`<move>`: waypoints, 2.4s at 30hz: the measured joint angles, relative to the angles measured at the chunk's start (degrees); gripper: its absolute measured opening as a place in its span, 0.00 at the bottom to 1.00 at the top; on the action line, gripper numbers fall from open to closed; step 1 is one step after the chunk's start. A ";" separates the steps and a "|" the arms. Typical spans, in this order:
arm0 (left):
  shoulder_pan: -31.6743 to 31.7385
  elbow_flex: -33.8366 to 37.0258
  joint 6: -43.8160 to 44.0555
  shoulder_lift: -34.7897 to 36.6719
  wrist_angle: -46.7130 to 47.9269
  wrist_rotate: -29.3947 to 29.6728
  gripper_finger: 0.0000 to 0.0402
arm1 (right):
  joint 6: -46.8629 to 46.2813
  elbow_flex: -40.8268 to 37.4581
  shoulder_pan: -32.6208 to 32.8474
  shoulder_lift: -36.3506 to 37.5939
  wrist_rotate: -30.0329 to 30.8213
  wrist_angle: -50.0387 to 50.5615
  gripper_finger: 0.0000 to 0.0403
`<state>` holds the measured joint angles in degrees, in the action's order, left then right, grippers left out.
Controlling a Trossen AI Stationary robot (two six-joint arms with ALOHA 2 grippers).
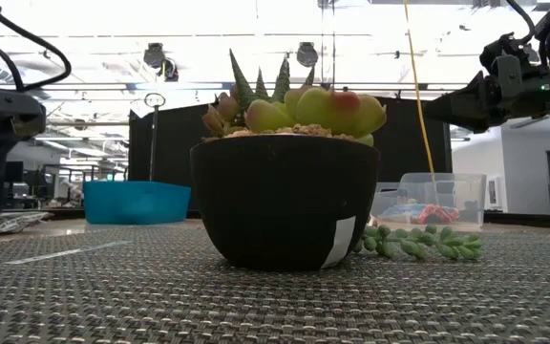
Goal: Pick and place Granola Bars by type
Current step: Put the green granola bar into the blue bin
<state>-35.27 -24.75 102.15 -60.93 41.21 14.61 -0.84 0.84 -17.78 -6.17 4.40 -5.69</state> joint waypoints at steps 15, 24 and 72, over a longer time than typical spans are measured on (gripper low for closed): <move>-0.02 -0.20 0.14 -5.01 -3.85 -0.88 0.50 | 0.01 0.01 -0.01 0.00 -0.01 0.00 0.42; -0.04 -0.09 -1.27 -5.06 -3.84 0.02 0.34 | 0.00 0.02 -0.01 0.00 0.00 0.00 0.42; 35.00 -16.39 -62.10 16.86 0.65 13.82 0.02 | 0.00 0.00 -0.02 0.00 0.00 -0.02 0.42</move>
<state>-0.27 -41.15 40.05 -44.07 41.86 28.43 -0.84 0.84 -17.80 -6.17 4.40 -5.71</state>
